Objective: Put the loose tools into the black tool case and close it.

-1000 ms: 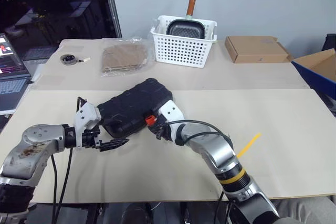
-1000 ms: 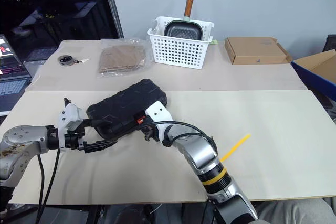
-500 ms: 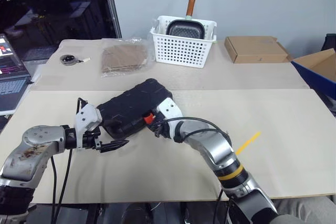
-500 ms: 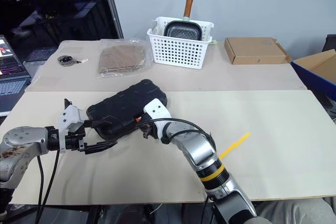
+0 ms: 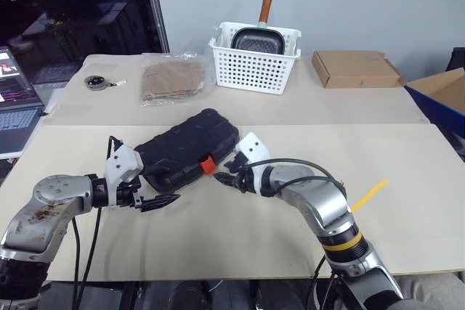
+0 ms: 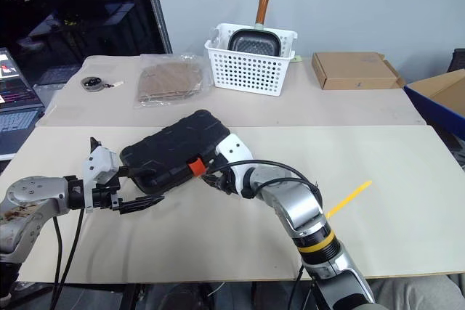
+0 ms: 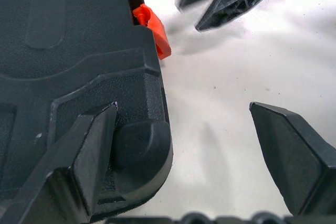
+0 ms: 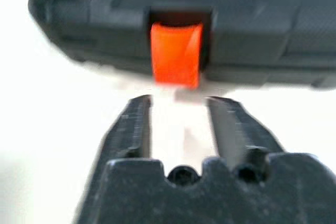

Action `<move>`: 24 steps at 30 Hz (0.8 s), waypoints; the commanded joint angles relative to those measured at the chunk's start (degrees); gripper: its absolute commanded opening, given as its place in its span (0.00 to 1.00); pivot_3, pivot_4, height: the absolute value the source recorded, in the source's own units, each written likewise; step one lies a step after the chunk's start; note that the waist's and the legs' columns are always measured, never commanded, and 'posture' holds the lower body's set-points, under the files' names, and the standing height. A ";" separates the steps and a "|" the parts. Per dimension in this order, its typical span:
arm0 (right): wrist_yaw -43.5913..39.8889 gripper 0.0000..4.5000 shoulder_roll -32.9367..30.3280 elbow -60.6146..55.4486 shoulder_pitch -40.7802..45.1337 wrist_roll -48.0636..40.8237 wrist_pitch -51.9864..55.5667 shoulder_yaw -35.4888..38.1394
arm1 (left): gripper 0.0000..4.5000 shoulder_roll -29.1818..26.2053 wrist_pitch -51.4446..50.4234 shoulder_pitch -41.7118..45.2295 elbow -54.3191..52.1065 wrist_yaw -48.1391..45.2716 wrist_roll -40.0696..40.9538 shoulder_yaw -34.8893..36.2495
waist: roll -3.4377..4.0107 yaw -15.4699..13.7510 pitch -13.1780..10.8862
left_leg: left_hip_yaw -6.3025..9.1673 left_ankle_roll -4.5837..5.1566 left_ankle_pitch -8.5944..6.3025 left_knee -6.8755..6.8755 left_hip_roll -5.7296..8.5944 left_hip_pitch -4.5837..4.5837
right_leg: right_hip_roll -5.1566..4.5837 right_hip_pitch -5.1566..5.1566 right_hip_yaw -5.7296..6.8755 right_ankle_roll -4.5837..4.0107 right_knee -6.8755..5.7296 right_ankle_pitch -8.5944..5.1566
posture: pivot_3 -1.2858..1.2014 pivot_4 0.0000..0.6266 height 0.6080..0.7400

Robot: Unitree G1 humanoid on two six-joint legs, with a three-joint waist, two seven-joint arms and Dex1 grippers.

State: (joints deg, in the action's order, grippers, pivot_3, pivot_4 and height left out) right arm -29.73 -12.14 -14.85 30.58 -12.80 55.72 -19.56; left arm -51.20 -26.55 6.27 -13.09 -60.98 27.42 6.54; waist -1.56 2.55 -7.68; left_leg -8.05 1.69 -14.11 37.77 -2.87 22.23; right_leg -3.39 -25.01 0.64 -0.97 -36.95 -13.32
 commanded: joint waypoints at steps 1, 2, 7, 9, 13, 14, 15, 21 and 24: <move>1.30 0.10 4.19 5.19 4.10 0.44 -2.01 -0.78 | 0.96 0.27 -1.64 -1.27 -0.53 -0.37 -0.22 -1.68 | 0.00 0.10 0.00 | -0.01 0.00 0.00 0.00 0.00 -0.03 | 0.01 0.01 -0.02 0.00 -0.01 0.00 | 0.52 0.24 1.00; 1.86 0.05 5.60 7.76 5.29 1.09 -3.18 -1.02 | 0.96 0.30 -1.62 -1.24 -0.51 -0.31 -0.27 -1.72 | -0.01 0.13 0.00 | 0.00 -0.01 0.01 0.00 0.00 -0.03 | 0.02 0.01 -0.03 0.00 -0.02 0.00 | 0.52 0.24 1.00; 3.20 0.00 9.44 17.28 8.99 3.56 -9.28 -1.54 | 0.96 0.53 -1.60 -1.13 -0.81 0.04 -0.50 -2.12 | -0.04 0.23 0.03 | -0.01 -0.03 0.02 0.00 0.00 -0.05 | 0.02 0.02 -0.02 -0.02 -0.03 0.01 | 0.52 0.24 1.00; 3.23 0.00 9.83 18.81 9.30 4.11 -11.27 -1.35 | 0.96 0.64 -1.53 -0.99 -0.74 0.13 -0.53 -2.25 | -0.04 0.21 0.03 | -0.02 -0.04 0.03 0.00 0.00 -0.06 | 0.01 0.02 -0.04 -0.03 -0.04 0.02 | 0.52 0.24 1.00; -0.18 0.00 7.58 13.26 6.44 2.22 -12.71 -0.44 | 0.96 0.83 -1.38 -1.11 -0.69 0.37 -0.45 -2.20 | -0.04 0.07 0.03 | -0.01 -0.07 0.05 0.00 -0.02 -0.09 | 0.01 0.03 -0.03 -0.05 -0.07 0.03 | 0.52 0.24 1.00; -1.32 0.00 6.75 11.00 5.23 1.09 -12.08 -0.02 | 0.96 0.87 -1.33 -1.13 -0.61 0.38 -0.47 -2.21 | -0.04 -0.03 0.03 | 0.00 -0.07 0.05 0.00 -0.01 -0.08 | 0.00 0.03 -0.02 -0.04 -0.07 0.03 | 0.52 0.24 1.00; -2.25 0.00 5.95 9.26 4.13 0.30 -11.96 0.24 | 0.96 0.93 -1.28 -1.12 -0.49 0.37 -0.53 -2.21 | -0.04 -0.08 0.03 | 0.00 -0.06 0.04 0.00 -0.01 -0.05 | -0.01 0.02 -0.02 -0.04 -0.07 0.03 | 0.52 0.24 1.00; -1.87 0.00 6.47 8.31 0.67 -1.05 -18.34 3.86 | 0.96 1.32 -1.01 -1.22 0.05 0.28 -0.81 -2.38 | -0.04 -0.09 0.03 | -0.03 0.03 -0.05 -0.01 0.01 0.01 | -0.03 0.02 -0.01 0.04 0.03 -0.02 | 0.52 0.24 1.00; 0.42 0.00 8.97 12.88 2.27 0.13 -23.01 5.00 | 0.96 1.34 -1.01 -1.26 0.11 0.21 -0.85 -2.42 | -0.04 -0.04 0.03 | -0.02 -0.01 -0.02 -0.01 0.01 -0.06 | -0.01 0.04 -0.03 0.03 -0.02 -0.02 | 0.52 0.24 1.00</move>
State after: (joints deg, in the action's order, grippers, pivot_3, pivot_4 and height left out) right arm -30.89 -4.78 -3.74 31.04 -13.32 37.21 -16.01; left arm -50.03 -26.47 6.28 -13.13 -59.65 27.06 6.41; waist -1.60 2.51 -7.66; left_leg -8.06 1.66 -14.12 37.76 -2.87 22.16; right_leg -3.40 -24.97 0.62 -0.94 -36.98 -13.33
